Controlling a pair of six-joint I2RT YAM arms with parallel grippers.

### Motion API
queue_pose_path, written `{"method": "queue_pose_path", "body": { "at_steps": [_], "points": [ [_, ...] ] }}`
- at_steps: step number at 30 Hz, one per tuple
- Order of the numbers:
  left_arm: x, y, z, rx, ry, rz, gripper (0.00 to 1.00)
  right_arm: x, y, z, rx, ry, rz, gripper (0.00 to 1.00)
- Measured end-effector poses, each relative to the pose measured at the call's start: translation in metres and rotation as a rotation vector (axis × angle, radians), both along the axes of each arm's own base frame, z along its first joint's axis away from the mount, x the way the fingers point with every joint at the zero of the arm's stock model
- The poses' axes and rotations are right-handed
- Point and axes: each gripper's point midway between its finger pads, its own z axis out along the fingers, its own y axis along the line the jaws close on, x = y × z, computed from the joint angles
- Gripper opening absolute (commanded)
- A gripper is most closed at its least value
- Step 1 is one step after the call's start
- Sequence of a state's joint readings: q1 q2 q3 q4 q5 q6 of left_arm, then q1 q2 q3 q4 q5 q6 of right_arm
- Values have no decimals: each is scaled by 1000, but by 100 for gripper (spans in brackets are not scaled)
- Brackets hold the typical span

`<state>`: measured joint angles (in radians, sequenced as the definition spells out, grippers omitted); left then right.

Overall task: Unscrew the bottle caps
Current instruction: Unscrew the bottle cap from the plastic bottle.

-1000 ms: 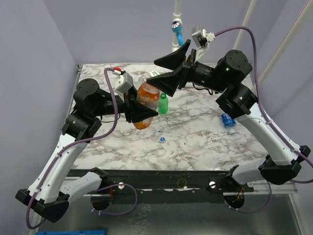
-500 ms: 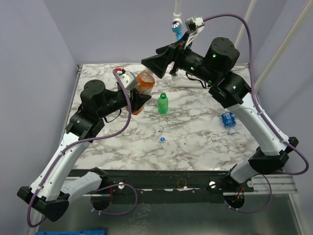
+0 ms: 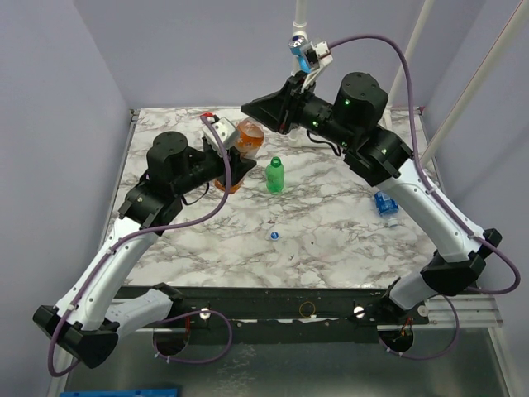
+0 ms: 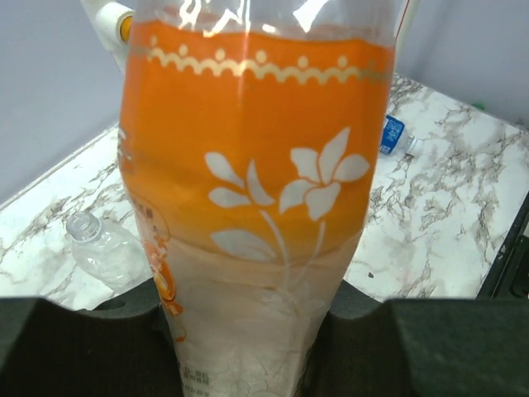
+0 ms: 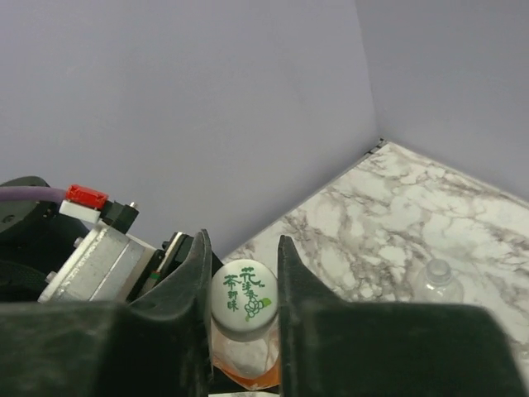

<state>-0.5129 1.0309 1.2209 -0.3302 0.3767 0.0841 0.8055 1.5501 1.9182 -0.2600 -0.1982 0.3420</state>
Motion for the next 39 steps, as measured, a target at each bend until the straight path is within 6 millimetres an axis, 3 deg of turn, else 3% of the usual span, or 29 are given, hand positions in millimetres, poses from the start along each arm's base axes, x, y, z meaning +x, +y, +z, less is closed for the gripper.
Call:
{"method": "queue_pose_path", "body": {
  "at_steps": [4, 7, 12, 16, 21, 22, 23, 24, 25, 26, 29, 32, 39],
  "points": [
    [-8, -7, 3, -21, 18, -45, 0, -6, -6, 3, 10, -15, 1, 1],
    [-27, -19, 11, -68, 50, -153, 0, -23, -8, 12, 25, -58, 67, 1],
    [-83, -38, 35, -164, 144, -442, 1, -78, -13, 37, 71, -193, 309, 0],
    [-132, -39, 57, -208, 221, -675, 0, -127, -17, 57, 120, -304, 543, 1],
    [-166, -34, 61, -210, 303, -841, 0, -162, -18, 58, 126, -361, 772, 1],
    [-171, -33, 61, -209, 320, -864, 0, -166, -18, 57, 125, -364, 797, 15],
    [-173, -32, 61, -208, 330, -875, 0, -168, -19, 56, 124, -367, 812, 35],
    [-176, -31, 60, -208, 340, -888, 0, -168, -19, 56, 121, -366, 816, 68],
    [-177, -31, 60, -208, 343, -891, 0, -168, -19, 55, 119, -367, 812, 91],
    [-177, -31, 60, -208, 343, -892, 0, -166, -18, 56, 117, -360, 800, 100],
    [-171, -32, 62, -212, 305, -859, 0, -147, -16, 58, 120, -319, 668, 100],
    [-153, -34, 60, -210, 222, -752, 0, -119, -18, 64, 138, -278, 488, 100],
    [-70, -27, 30, -118, 42, -343, 0, -61, -16, 82, 134, -181, 200, 100]
  ]
}}
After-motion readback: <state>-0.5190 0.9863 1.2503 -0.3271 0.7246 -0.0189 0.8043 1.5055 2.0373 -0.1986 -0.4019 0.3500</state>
